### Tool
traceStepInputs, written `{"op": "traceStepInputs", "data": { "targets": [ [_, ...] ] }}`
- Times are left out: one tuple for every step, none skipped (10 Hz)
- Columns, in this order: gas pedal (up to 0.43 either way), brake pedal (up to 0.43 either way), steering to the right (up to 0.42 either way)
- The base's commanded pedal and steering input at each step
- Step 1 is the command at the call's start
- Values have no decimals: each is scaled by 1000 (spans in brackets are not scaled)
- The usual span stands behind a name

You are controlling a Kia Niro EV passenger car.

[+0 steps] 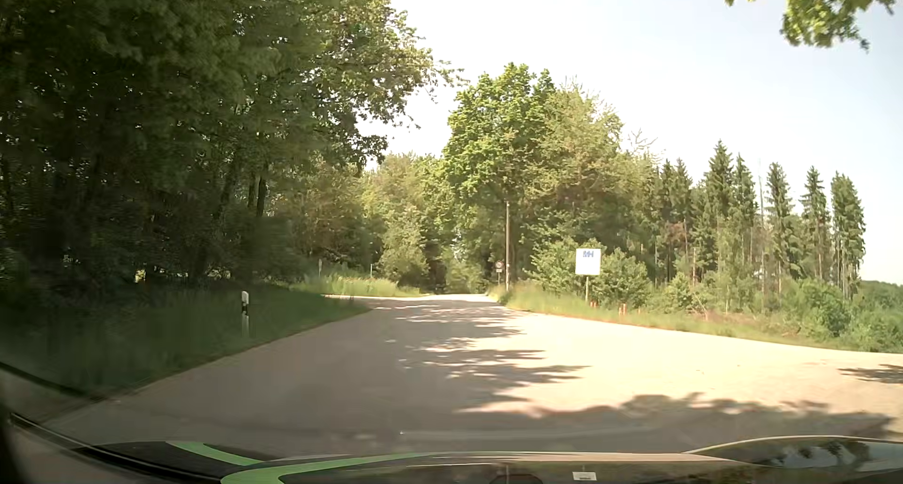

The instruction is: Follow the waypoints while adhering to traffic rules and regulations

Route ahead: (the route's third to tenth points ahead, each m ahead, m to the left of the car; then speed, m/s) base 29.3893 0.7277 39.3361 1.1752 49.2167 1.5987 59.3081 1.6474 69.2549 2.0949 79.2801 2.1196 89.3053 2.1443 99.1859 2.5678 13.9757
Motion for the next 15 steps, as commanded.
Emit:
{"op": "traceStepInputs", "data": {
  "targets": [
    [197, 0, -1],
    [197, 0, -1],
    [197, 0, -1],
    [197, 0, -2],
    [197, 0, -2],
    [197, 0, -2],
    [197, 0, -2],
    [197, 0, -2],
    [197, 0, -3],
    [197, 0, -3],
    [197, 0, -3],
    [197, 0, -3],
    [197, 0, -3],
    [197, 0, -3],
    [197, 0, -3]
  ]
}}
